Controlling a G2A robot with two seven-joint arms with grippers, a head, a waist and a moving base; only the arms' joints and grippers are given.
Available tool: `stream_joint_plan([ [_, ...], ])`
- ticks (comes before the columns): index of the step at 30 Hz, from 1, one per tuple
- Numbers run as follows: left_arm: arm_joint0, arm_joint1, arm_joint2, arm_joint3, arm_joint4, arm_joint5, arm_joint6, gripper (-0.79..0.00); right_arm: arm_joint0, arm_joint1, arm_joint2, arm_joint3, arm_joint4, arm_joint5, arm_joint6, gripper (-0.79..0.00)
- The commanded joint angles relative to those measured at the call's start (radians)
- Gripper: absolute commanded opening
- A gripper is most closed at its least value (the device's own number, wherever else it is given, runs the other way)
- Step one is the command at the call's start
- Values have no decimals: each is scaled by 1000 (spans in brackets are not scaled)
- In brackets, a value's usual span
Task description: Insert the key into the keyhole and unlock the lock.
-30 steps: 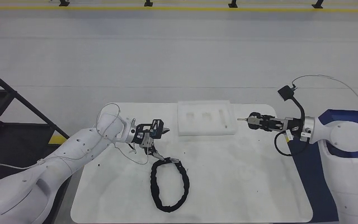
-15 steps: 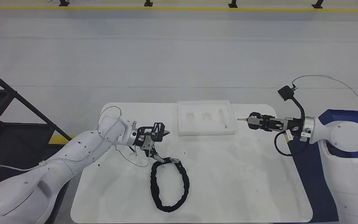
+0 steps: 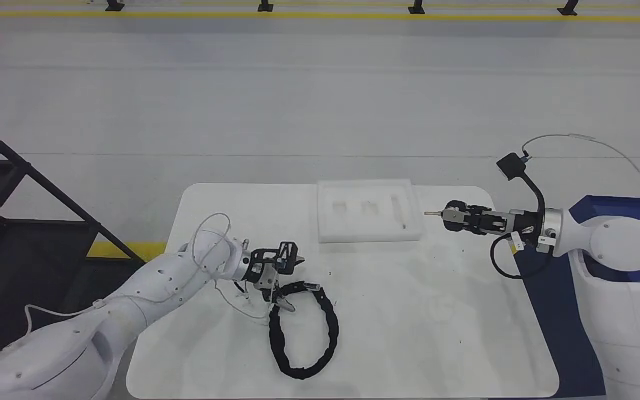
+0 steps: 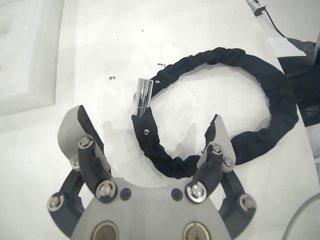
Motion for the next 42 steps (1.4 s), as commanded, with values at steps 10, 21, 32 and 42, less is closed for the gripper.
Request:
stream_joint_plan([
  [10, -13, -80, 35, 86, 135, 20, 96, 0, 0, 0, 0, 0, 0, 0, 0, -785],
  [21, -21, -141, 51, 208, 199, 23, 176, -662, 0, 0, 0, 0, 0, 0, 0, -785],
  [32, -32, -194, 52, 274, 234, 25, 191, -785, 0, 0, 0, 0, 0, 0, 0, -785],
  [42, -69, -187, 25, 221, 204, -3, 284, -785, 0, 0, 0, 0, 0, 0, 0, -785],
])
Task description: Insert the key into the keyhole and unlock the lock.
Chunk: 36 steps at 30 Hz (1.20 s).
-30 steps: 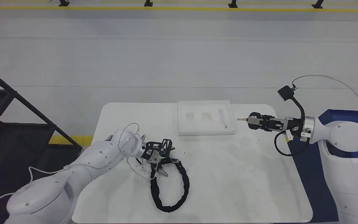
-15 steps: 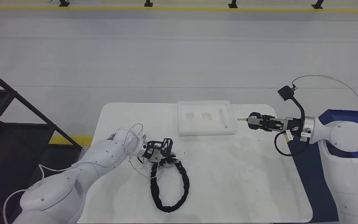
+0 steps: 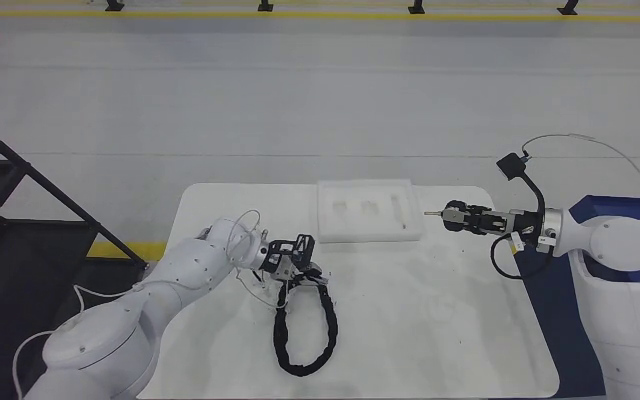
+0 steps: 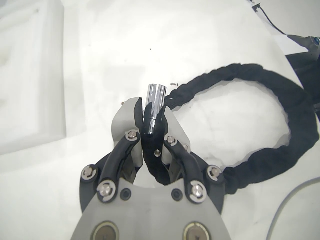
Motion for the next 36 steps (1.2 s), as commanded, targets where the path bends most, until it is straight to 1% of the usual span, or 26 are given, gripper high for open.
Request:
stream_joint_plan([
  [1, -4, 12, -6, -52, -40, -2, -5, -785, 0, 0, 0, 0, 0, 0, 0, -785],
  [2, -7, 17, -7, -68, -51, -8, -10, -785, 0, 0, 0, 0, 0, 0, 0, -785],
  [4, -15, 35, -10, -129, -88, -24, -26, -785, 0, 0, 0, 0, 0, 0, 0, -785],
  [13, -37, 109, -3, -337, -185, -24, -26, -785, 0, 0, 0, 0, 0, 0, 0, -785],
  [14, -41, 119, -1, -366, -195, -24, -27, -785, -10, 0, -6, -8, -5, 4, -7, -785],
  [17, -46, 137, 3, -419, -231, -24, -27, -785, -39, 7, -3, -51, -20, 29, 17, -785],
  [21, -55, 150, 2, -455, -281, -24, -27, -785, -80, 16, 20, -110, -5, 51, 54, -785],
  [24, -55, 153, -5, -472, -344, -24, -27, -785, -124, 25, 52, -163, 20, 63, 77, -785],
  [30, -50, 149, -30, -496, -457, -24, -26, -785, -201, 34, 103, -251, 106, 96, 94, -785],
  [36, -40, 143, -59, -515, -498, -21, -24, -785, -255, 40, 105, -301, 104, 136, 55, -785],
])
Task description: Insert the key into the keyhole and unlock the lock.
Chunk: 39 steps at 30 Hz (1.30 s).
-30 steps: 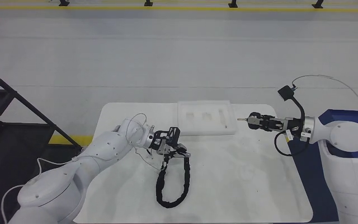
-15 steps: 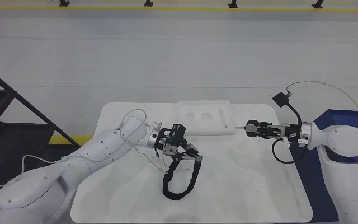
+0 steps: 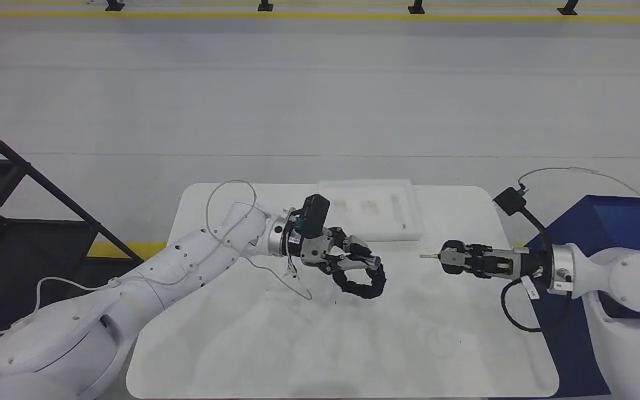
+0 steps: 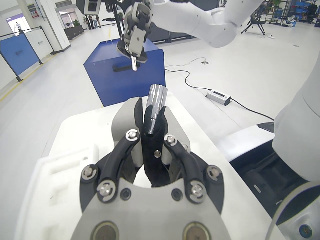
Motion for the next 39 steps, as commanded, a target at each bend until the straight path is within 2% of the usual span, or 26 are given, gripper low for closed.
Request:
stream_joint_plan([
  [1, 10, -2, -10, 1, -15, 3, 3, -785, -13, 1, -2, -8, 0, 9, -17, -785],
  [15, 22, -4, -17, 3, -25, 1, 2, -785, -20, 2, -4, -12, -2, 10, -31, -785],
  [19, 73, -10, -30, 9, -71, 37, -24, -785, -36, 5, -5, -40, -31, 21, -60, -785],
  [22, 92, -27, -34, 24, -70, 31, -29, -785, -50, 10, -3, -72, -67, 37, -58, -785],
  [26, 103, -60, -37, 52, -39, 23, 23, -785, -77, 16, 6, -123, -114, 61, -71, -785],
  [39, 85, -173, 8, 140, 94, 127, 127, -785, -168, 33, 77, -306, -118, 128, -58, -785],
])
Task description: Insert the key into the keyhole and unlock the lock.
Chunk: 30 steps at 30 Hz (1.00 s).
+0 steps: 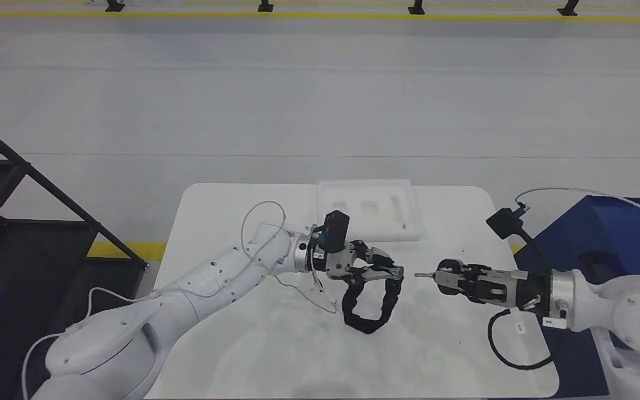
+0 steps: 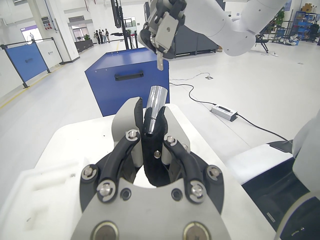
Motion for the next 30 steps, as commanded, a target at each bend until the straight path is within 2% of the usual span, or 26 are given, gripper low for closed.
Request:
stream_joint_plan([
  [1, -3, -12, 13, 2, 14, 32, 32, -785, -7, 2, 2, -20, -8, 3, 2, -785],
  [8, -20, -42, 73, 45, 13, 125, 126, -785, -19, 8, -18, -70, -39, 16, -32, -785],
  [11, -19, -48, 76, 48, 60, 165, 165, -785, -23, 11, -20, -88, -74, 28, -42, -785],
  [18, 5, -51, 76, 57, 132, 210, 211, -785, -35, 17, -38, -107, -130, 67, -66, -785],
  [30, 12, -49, 76, 73, 113, 231, 231, -785, -39, 26, -50, -113, -175, 101, -96, -785],
])
